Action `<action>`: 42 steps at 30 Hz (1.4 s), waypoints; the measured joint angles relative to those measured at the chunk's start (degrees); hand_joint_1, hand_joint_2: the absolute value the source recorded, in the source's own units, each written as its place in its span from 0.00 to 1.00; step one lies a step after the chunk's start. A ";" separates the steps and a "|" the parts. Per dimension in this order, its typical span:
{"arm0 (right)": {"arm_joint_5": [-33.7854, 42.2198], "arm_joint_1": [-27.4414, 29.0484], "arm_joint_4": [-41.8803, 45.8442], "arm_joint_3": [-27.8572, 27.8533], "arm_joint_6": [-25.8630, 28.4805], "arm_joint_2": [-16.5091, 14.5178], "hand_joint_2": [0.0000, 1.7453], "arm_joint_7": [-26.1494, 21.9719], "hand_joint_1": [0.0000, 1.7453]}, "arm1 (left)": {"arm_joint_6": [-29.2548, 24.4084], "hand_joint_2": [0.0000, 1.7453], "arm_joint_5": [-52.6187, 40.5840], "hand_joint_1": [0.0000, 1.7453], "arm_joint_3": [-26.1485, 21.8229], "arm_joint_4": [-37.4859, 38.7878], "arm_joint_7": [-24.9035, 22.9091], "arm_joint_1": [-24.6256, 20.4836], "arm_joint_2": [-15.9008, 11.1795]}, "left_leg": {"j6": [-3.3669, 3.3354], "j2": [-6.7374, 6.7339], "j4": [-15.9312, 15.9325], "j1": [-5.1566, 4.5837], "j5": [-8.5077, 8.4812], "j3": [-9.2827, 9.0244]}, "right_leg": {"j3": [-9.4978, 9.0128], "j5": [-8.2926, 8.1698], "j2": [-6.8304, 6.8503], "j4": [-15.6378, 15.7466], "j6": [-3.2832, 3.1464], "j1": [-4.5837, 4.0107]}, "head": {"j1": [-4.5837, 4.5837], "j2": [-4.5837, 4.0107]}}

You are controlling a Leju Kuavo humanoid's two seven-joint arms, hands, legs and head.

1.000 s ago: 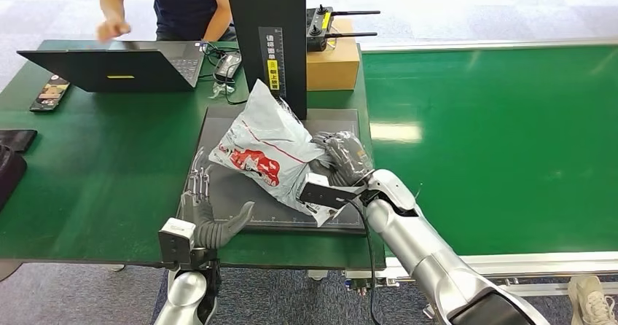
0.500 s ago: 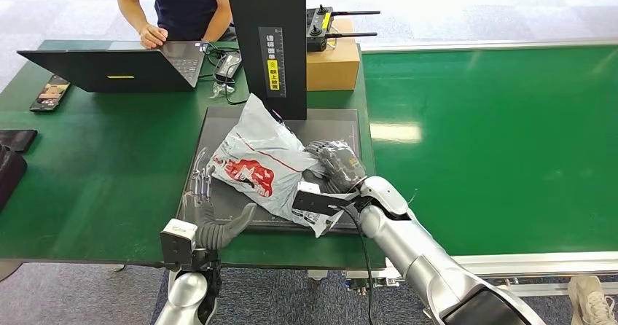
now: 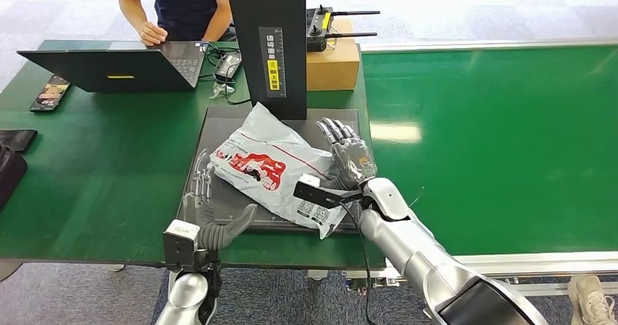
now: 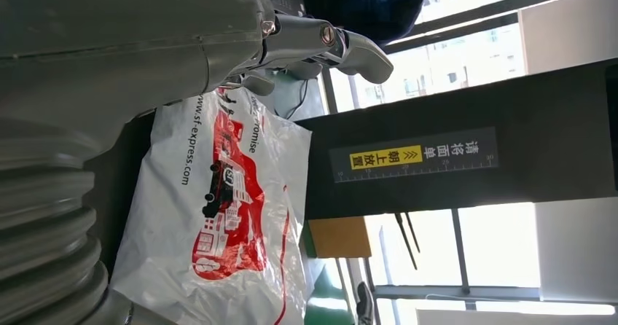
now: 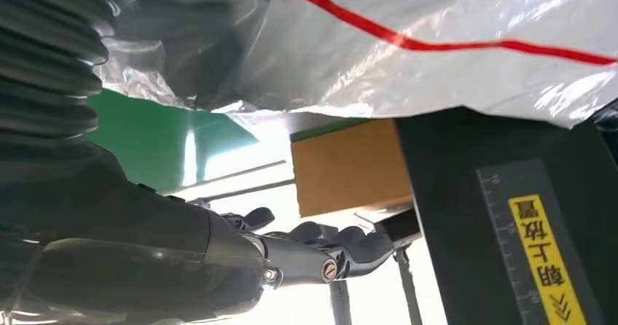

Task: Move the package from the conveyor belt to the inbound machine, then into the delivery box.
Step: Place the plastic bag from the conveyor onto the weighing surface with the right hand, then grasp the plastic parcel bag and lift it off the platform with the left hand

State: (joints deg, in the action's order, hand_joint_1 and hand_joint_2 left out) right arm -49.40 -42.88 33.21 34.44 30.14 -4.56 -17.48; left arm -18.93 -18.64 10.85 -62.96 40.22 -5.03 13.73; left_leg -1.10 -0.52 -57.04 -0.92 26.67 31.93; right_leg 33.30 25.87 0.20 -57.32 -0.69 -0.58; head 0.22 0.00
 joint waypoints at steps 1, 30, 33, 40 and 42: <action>0.64 0.09 0.02 -0.18 0.93 0.01 0.00 -0.59 0.00 | 0.03 1.00 0.07 0.00 0.01 0.10 0.00 -0.03 0.00 | 0.00 0.00 0.00 0.00 0.00 0.00 | 0.00 0.00 0.00 0.00 0.00 0.00 | 0.00 0.00; 33.98 33.58 40.94 -23.69 -18.62 0.04 1.00 -18.22 0.00 | 0.94 1.00 -3.42 0.00 -2.25 1.13 0.00 1.83 -0.17 | -0.03 0.08 0.03 0.00 0.06 0.00 | 0.00 0.07 0.07 0.02 -0.01 -0.01 | 0.00 0.00; 34.90 37.82 45.40 -26.14 -20.71 -1.21 1.00 -18.81 0.00 | 2.16 1.00 -4.47 0.00 -3.11 1.07 -0.19 1.77 0.24 | -0.03 0.08 0.03 0.00 0.06 -0.01 | -0.02 0.08 0.08 0.02 -0.01 -0.01 | 0.00 0.00; 34.39 46.46 54.47 -30.25 -22.87 -4.11 1.00 -20.19 0.00 | 3.81 1.00 -7.15 0.00 -4.22 0.97 -0.98 1.44 0.67 | -0.03 0.06 0.03 0.00 0.07 0.00 | 0.00 0.08 0.06 0.02 -0.01 -0.01 | 0.00 0.00; 34.13 47.60 56.06 -30.81 -23.01 -4.58 1.00 -20.31 0.00 | 3.93 1.00 -7.35 0.00 -4.29 0.97 -0.98 1.35 0.74 | -0.03 0.05 0.03 0.00 0.07 -0.01 | -0.01 0.08 0.05 0.02 -0.01 0.00 | 0.00 0.00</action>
State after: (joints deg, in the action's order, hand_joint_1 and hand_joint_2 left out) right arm -15.27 4.72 89.26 3.63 7.13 -9.15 -37.79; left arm -15.00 -25.99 6.56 -61.99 39.23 -3.67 14.46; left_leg -1.13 -0.47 -57.01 -0.92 26.74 31.92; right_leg 33.29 25.95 0.25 -57.29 -0.70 -0.58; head 0.22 0.00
